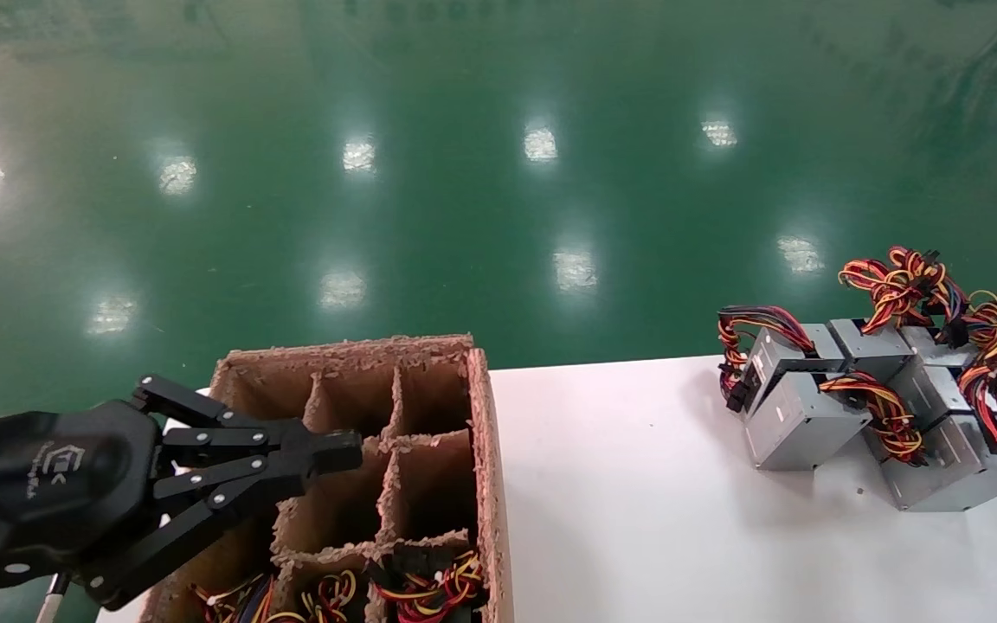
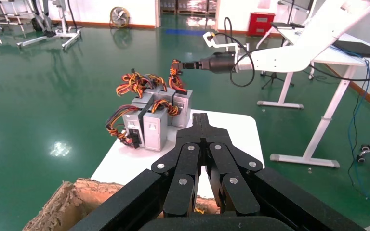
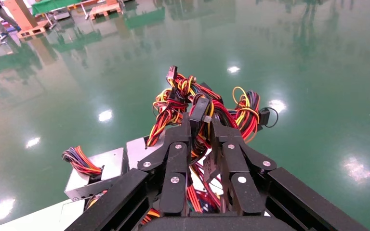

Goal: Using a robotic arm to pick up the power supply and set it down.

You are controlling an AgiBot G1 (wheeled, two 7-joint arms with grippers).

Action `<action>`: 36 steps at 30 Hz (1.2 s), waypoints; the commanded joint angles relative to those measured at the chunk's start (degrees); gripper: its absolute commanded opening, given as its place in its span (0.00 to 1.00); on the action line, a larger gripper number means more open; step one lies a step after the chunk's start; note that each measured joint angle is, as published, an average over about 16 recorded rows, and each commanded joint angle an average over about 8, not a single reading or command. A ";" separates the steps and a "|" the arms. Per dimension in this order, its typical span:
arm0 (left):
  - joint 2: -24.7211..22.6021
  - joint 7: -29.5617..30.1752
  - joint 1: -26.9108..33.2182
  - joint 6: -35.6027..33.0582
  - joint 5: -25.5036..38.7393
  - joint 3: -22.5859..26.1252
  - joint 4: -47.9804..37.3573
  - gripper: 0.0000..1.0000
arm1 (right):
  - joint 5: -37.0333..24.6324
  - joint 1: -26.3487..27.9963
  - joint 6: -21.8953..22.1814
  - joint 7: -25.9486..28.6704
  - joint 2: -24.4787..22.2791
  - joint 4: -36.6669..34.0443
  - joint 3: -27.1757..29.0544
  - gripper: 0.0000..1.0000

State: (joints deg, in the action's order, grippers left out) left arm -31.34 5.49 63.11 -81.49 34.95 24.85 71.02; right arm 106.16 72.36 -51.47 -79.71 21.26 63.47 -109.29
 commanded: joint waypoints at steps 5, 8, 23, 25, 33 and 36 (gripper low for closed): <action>0.00 0.00 0.00 0.00 0.00 0.00 0.00 0.00 | -0.81 0.51 0.09 -0.01 -1.35 1.25 -0.02 1.00; 0.00 0.00 0.00 0.00 0.00 0.00 0.00 0.00 | -1.30 1.16 0.01 -0.27 -2.43 2.60 0.20 1.00; 0.00 0.00 0.00 0.00 0.00 0.00 0.00 0.00 | -11.02 7.14 -0.09 -2.11 -2.36 9.46 1.97 1.00; 0.00 0.00 0.00 0.00 0.00 0.00 0.00 0.00 | -14.26 8.61 1.07 -1.14 -0.01 9.22 2.06 1.00; 0.00 0.00 0.00 0.00 0.00 0.00 0.00 0.00 | -24.47 13.00 5.20 5.76 13.58 3.36 1.14 1.00; 0.00 0.00 0.00 0.00 0.00 0.00 0.00 0.00 | -28.01 14.16 4.88 9.44 18.00 0.98 0.42 1.00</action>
State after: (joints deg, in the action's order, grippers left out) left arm -31.34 5.49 63.11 -81.49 34.94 24.85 71.02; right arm 77.89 86.38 -47.22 -70.07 38.57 65.00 -109.19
